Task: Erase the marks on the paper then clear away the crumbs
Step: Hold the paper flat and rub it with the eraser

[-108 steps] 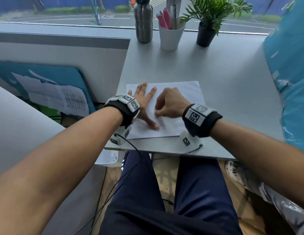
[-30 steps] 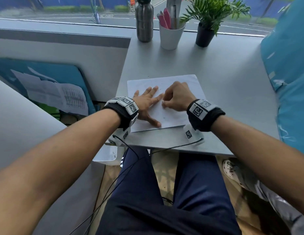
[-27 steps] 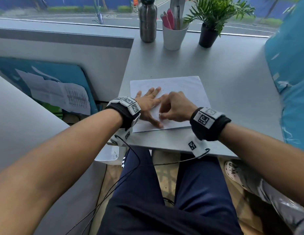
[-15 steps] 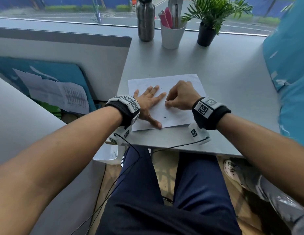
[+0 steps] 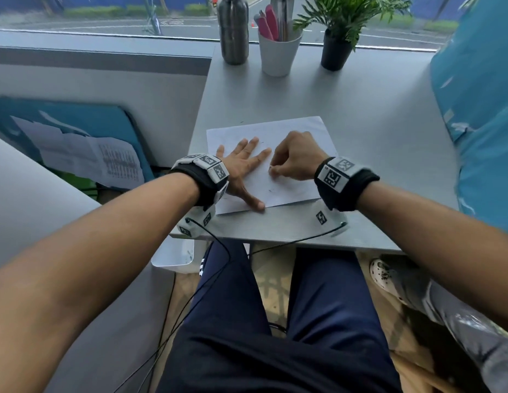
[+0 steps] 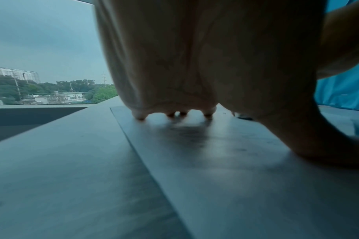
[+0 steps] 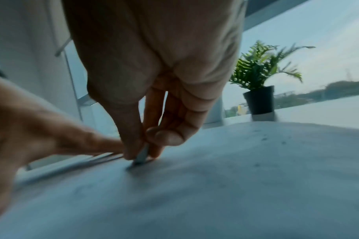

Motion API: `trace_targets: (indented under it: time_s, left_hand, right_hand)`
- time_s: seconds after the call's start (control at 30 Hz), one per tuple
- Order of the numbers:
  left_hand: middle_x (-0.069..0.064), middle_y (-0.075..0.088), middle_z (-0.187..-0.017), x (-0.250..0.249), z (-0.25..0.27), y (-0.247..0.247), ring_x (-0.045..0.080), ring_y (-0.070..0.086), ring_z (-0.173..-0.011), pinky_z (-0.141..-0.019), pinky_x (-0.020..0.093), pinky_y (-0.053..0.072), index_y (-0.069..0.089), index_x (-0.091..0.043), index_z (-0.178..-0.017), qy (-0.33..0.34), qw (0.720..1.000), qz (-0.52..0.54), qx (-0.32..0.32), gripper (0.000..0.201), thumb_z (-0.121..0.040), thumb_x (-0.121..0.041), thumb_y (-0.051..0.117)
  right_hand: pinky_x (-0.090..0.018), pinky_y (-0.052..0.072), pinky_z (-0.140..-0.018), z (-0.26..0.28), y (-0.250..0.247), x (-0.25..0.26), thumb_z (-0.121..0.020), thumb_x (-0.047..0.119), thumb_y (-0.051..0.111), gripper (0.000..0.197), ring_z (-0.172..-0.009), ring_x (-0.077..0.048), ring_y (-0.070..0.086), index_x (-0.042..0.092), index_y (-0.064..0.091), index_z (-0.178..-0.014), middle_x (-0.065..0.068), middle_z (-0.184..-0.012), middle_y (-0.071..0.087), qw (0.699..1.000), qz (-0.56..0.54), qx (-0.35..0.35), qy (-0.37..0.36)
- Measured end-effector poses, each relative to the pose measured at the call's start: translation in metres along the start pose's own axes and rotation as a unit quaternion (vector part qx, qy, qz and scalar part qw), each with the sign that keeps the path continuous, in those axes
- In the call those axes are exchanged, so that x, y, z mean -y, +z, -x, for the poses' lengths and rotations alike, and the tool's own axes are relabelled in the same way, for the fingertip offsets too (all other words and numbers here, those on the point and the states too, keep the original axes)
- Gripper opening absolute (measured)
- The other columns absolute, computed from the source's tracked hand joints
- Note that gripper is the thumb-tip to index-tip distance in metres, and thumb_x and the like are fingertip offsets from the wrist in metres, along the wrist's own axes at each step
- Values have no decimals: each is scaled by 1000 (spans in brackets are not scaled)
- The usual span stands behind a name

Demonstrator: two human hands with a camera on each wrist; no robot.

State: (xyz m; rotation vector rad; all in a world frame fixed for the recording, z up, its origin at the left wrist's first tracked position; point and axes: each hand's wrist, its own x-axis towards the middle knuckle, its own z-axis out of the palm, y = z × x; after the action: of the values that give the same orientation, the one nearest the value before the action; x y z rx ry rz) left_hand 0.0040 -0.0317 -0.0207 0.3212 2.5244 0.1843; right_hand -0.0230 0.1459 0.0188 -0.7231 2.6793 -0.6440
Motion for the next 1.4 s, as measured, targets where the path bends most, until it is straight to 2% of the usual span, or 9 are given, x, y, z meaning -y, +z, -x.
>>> trace_targets:
  time_s: [0.1,0.23,0.37,0.47,0.6,0.73,1.1,1.2,1.4]
  left_hand:
    - [-4,-37,-155,2,-1,0,18,-32,-144,-113,60,-16,-22,-39,-150,1,1000,-5,1,145,-48,-85,70]
    - [-4,-37,-155,0,-1,-2,19,-32,-144,-113,61,-16,-22,-43,-149,1,1000,-5,6,143,-48,-85,70]
    - [-3,-38,-155,1,-1,-2,20,-33,-143,-112,63,-15,-18,-49,-148,2,1000,-1,9,142,-41,-89,67]
    - [-1,-36,-156,-2,0,-3,22,-31,-144,-112,65,-13,-18,-50,-147,-3,1000,-11,9,140,-44,-87,69]
    - [-1,-37,-155,-4,2,-5,22,-31,-144,-112,66,-11,-19,-49,-147,-11,1000,-15,11,141,-46,-84,72]
    - [2,-35,-157,-9,2,-7,24,-28,-146,-112,69,-5,-16,-51,-147,-26,999,-24,10,139,-47,-81,74]
    - [11,-37,-155,-27,1,-17,35,-26,-145,-112,66,6,-11,-51,-149,-57,996,-54,44,136,-52,-67,84]
    - [12,-37,-154,-30,0,-18,36,-27,-144,-114,67,6,-16,-50,-148,-60,995,-62,51,138,-53,-66,83]
    - [12,-37,-154,-31,0,-18,36,-27,-144,-112,68,7,-17,-51,-147,-61,995,-66,51,138,-54,-67,83]
  right_hand:
    - [-8,43,-70,10,10,10,-68,20,80,11,-71,-11,68,14,80,-77,1,-74,75,997,21,55,-44]
    - [-23,52,-77,2,3,2,-64,23,82,12,-71,-11,67,17,80,-75,1,-73,75,1000,5,-10,12]
    - [-13,48,-67,10,12,8,-65,21,83,10,-66,-7,66,17,80,-74,3,-70,74,999,11,42,-28]
    - [-21,50,-80,5,3,-5,-66,25,83,11,-72,-8,67,19,80,-74,3,-73,75,1000,-10,-17,21]
    - [-8,42,-63,14,11,5,-66,23,82,8,-61,-4,61,19,79,-72,5,-68,73,998,10,53,-30]
    - [-23,53,-75,6,1,-6,-63,25,84,12,-68,-8,65,21,79,-73,4,-68,73,1000,-17,-4,19]
    - [-13,46,-62,13,12,-2,-64,23,84,11,-67,-8,64,18,79,-72,2,-70,74,999,-14,33,-5]
    - [-15,46,-70,11,8,-12,-66,24,83,9,-69,-5,62,19,79,-73,4,-71,74,999,-29,-21,17]
    - [-17,47,-72,15,5,-8,-66,25,82,8,-65,-6,60,21,79,-73,3,-69,73,1000,-7,14,-2]
